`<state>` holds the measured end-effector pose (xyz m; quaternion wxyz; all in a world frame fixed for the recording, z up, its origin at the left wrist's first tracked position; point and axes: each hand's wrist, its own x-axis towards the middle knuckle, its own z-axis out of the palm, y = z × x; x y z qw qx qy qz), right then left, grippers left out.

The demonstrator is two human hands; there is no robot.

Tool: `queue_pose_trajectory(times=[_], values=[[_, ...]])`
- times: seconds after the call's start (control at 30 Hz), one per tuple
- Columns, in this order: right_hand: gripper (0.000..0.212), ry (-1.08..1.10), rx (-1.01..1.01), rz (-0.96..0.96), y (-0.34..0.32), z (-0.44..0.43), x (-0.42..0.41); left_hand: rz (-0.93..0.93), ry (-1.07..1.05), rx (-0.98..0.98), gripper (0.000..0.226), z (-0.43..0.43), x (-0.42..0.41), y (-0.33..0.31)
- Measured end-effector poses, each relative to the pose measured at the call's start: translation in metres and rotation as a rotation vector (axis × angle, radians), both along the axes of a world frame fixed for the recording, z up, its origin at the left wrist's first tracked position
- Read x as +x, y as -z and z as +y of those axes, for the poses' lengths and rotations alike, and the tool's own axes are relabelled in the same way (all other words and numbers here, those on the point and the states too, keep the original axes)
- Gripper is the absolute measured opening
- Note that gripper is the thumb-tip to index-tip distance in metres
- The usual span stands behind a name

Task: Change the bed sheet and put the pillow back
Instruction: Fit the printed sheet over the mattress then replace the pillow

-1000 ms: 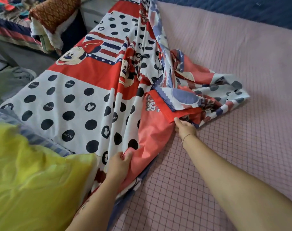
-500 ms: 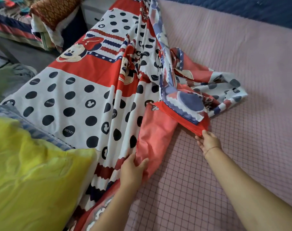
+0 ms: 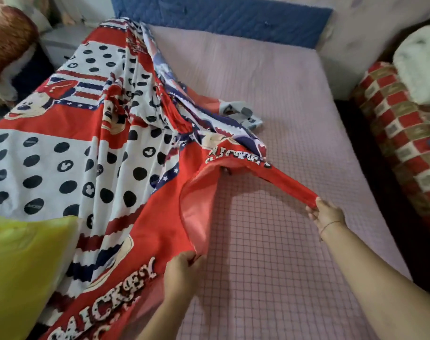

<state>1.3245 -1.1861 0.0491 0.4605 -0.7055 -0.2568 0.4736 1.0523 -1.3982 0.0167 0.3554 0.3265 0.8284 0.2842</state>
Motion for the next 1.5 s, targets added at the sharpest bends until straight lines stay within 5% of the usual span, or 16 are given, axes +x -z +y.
queue_pose_trajectory(times=[0.23, 0.37, 0.5, 0.77, 1.0, 1.23, 1.37, 1.5], values=[[0.015, -0.093, 0.004, 0.02, -0.005, -0.022, 0.113, 0.117, 0.027, -0.066, 0.046, -0.04, 0.102, 0.001], [0.012, -0.177, 0.006, -0.039, 0.001, -0.031, 0.184, 0.141, -0.064, -0.06, 0.014, -0.06, 0.172, 0.01], [0.02, -0.207, -0.012, -0.131, 0.014, -0.043, 0.26, 0.159, -0.124, -0.067, 0.018, -0.084, 0.23, 0.023], [0.021, -0.277, -0.112, -0.315, 0.049, -0.084, 0.356, 0.01, 0.003, -0.069, 0.012, -0.13, 0.313, 0.025], [0.025, -0.326, -0.149, -0.392, 0.063, -0.125, 0.408, -0.286, -0.218, -0.038, 0.013, -0.127, 0.365, 0.04], [0.019, -0.369, -0.167, -0.34, 0.067, -0.126, 0.454, -0.987, -0.687, 0.085, 0.052, -0.071, 0.425, 0.053], [0.018, -0.43, -0.196, -0.32, 0.073, -0.105, 0.496, -1.048, -0.745, 0.168, 0.056, -0.029, 0.467, 0.058], [0.017, -0.481, -0.26, -0.307, 0.08, -0.097, 0.551, -1.132, -0.848, 0.304, 0.029, 0.006, 0.513, 0.057]])
